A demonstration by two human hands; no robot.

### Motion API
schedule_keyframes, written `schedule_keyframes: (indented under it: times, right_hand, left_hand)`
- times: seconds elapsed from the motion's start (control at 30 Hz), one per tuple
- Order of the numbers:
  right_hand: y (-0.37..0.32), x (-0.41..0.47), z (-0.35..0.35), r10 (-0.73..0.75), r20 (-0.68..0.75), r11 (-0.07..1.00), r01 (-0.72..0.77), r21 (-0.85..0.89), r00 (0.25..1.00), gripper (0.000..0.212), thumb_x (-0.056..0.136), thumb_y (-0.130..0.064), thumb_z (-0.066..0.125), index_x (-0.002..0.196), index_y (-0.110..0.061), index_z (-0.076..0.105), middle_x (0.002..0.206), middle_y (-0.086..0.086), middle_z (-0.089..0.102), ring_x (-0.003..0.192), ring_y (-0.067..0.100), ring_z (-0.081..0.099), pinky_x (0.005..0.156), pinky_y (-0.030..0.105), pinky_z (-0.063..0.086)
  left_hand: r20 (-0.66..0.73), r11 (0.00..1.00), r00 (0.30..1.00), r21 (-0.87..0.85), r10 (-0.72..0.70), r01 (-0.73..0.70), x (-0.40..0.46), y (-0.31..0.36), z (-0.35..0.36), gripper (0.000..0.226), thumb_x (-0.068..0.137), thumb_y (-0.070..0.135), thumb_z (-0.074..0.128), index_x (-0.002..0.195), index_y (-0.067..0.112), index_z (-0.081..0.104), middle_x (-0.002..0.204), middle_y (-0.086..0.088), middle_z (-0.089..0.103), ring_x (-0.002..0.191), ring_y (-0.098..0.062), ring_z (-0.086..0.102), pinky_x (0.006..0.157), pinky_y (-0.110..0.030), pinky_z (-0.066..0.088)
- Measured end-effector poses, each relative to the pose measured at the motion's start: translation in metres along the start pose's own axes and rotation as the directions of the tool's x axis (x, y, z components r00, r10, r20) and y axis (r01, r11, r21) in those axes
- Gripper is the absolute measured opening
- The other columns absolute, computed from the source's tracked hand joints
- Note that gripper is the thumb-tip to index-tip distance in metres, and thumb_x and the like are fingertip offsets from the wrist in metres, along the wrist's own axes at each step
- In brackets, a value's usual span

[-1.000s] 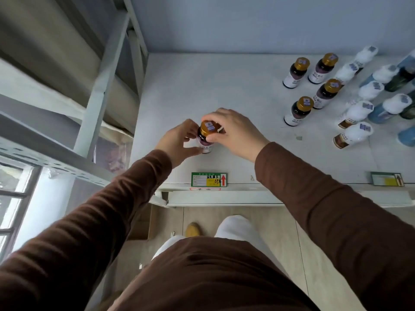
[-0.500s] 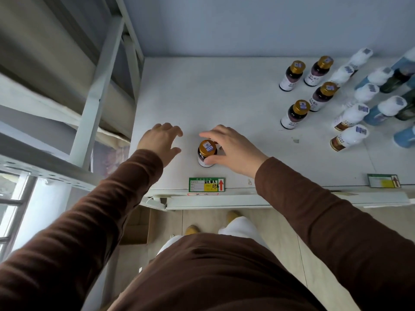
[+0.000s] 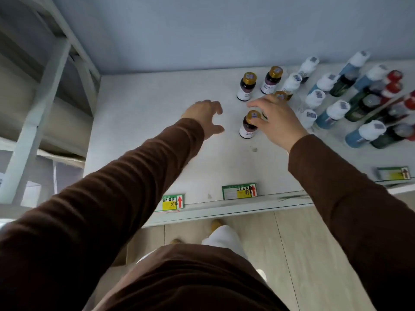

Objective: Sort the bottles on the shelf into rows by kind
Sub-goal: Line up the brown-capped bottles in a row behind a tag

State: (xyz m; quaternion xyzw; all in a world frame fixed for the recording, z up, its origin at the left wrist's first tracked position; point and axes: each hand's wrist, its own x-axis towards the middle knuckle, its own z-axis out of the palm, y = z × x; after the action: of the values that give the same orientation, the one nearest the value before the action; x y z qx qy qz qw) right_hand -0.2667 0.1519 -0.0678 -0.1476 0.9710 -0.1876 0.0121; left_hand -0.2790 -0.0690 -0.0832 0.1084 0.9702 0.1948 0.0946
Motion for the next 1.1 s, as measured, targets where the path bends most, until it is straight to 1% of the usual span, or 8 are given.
schedule_keyframes:
  times: [0.2, 0.3, 0.53, 0.7, 0.77, 0.83, 1.0, 1.1]
  right_hand:
    - [0.032, 0.015, 0.000, -0.043, 0.184, 0.998, 0.050, -0.036, 0.982, 0.054, 0.093, -0.012, 0.061, 0.144, -0.021, 0.046, 0.143, 0.005, 0.044, 0.130, 0.026, 0.043, 0.108, 0.037, 0.035]
    - [0.036, 0.020, 0.007, -0.045, 0.239, 0.997, 0.058, -0.046, 0.970, 0.056, 0.093, -0.013, 0.061, 0.145, -0.022, 0.044, 0.140, 0.008, 0.048, 0.126, 0.029, 0.047, 0.105, 0.041, 0.040]
    - [0.039, 0.023, 0.011, -0.043, 0.165, 0.993, 0.023, 0.120, 0.985, 0.043, 0.093, -0.020, 0.063, 0.134, -0.023, 0.051, 0.125, 0.006, 0.058, 0.112, 0.024, 0.055, 0.095, 0.037, 0.046]
    - [0.006, 0.041, -0.009, 0.028, 0.078, 0.848, -0.064, 0.526, 0.997, 0.039, 0.091, -0.023, 0.068, 0.128, -0.017, 0.057, 0.123, 0.001, 0.063, 0.103, 0.020, 0.062, 0.089, 0.036, 0.053]
    - [-0.019, 0.049, -0.014, 0.061, 0.079, 0.724, -0.099, 0.683, 0.995, 0.035, 0.090, -0.022, 0.070, 0.120, -0.008, 0.059, 0.116, 0.010, 0.066, 0.092, 0.028, 0.065, 0.082, 0.039, 0.057]
    - [-0.047, 0.055, -0.014, 0.082, 0.088, 0.602, -0.120, 0.789, 0.993, 0.038, 0.088, -0.026, 0.074, 0.112, -0.001, 0.059, 0.102, 0.013, 0.067, 0.075, 0.022, 0.061, 0.070, 0.033, 0.056]
    - [-0.114, 0.065, 0.006, 0.086, 0.201, 0.484, -0.217, 0.848, 0.976, 0.035, 0.085, -0.042, 0.074, 0.090, -0.014, 0.054, 0.085, 0.006, 0.066, 0.062, 0.016, 0.055, 0.059, 0.026, 0.051]
    - [-0.144, 0.069, 0.023, 0.079, 0.241, 0.470, -0.249, 0.847, 0.967, 0.035, 0.084, -0.044, 0.074, 0.092, -0.015, 0.057, 0.087, 0.005, 0.068, 0.060, 0.014, 0.056, 0.058, 0.025, 0.051]
  left_hand:
    - [0.073, 0.982, 0.994, -0.161, -0.084, 0.094, 0.040, 0.037, 0.065, 0.067, 0.073, 0.043, 0.078, 0.129, 0.020, 0.050, 0.123, -0.005, 0.060, 0.109, -0.026, 0.057, 0.089, -0.034, 0.047]
    - [0.029, 0.971, 0.994, -0.210, -0.109, 0.112, 0.052, 0.045, 0.088, 0.059, 0.072, 0.045, 0.077, 0.119, 0.018, 0.054, 0.114, -0.006, 0.062, 0.103, -0.027, 0.058, 0.082, -0.033, 0.045]
    - [-0.008, 0.900, 0.991, -0.421, -0.132, 0.117, 0.050, 0.042, 0.094, 0.041, 0.075, 0.038, 0.076, 0.107, 0.018, 0.061, 0.096, 0.000, 0.064, 0.089, -0.021, 0.058, 0.077, -0.029, 0.044]
    - [0.027, 0.642, 0.999, -0.765, -0.041, 0.047, 0.025, 0.011, 0.028, 0.032, 0.081, 0.013, 0.075, 0.109, 0.013, 0.061, 0.096, 0.003, 0.068, 0.081, -0.005, 0.066, 0.074, -0.015, 0.050]
    - [0.030, 0.526, 0.999, -0.850, -0.015, 0.033, 0.010, -0.007, 0.000, 0.029, 0.085, 0.012, 0.072, 0.111, 0.011, 0.059, 0.099, -0.005, 0.068, 0.087, -0.013, 0.067, 0.085, -0.026, 0.053]
    - [0.062, 0.398, 0.998, -0.916, 0.010, 0.053, -0.007, -0.028, -0.022, 0.026, 0.086, 0.019, 0.069, 0.109, 0.013, 0.059, 0.103, -0.011, 0.067, 0.097, -0.024, 0.065, 0.096, -0.035, 0.052]
    - [0.182, 0.178, 0.982, -0.969, 0.041, 0.173, -0.049, -0.084, -0.042, 0.041, 0.093, 0.033, 0.053, 0.126, 0.009, 0.058, 0.118, -0.015, 0.066, 0.110, -0.030, 0.065, 0.102, -0.038, 0.049]
    - [0.198, 0.073, 0.980, -0.978, 0.033, 0.195, -0.071, -0.112, -0.042, 0.045, 0.097, 0.032, 0.048, 0.132, 0.005, 0.053, 0.121, -0.020, 0.064, 0.111, -0.032, 0.064, 0.101, -0.037, 0.050]
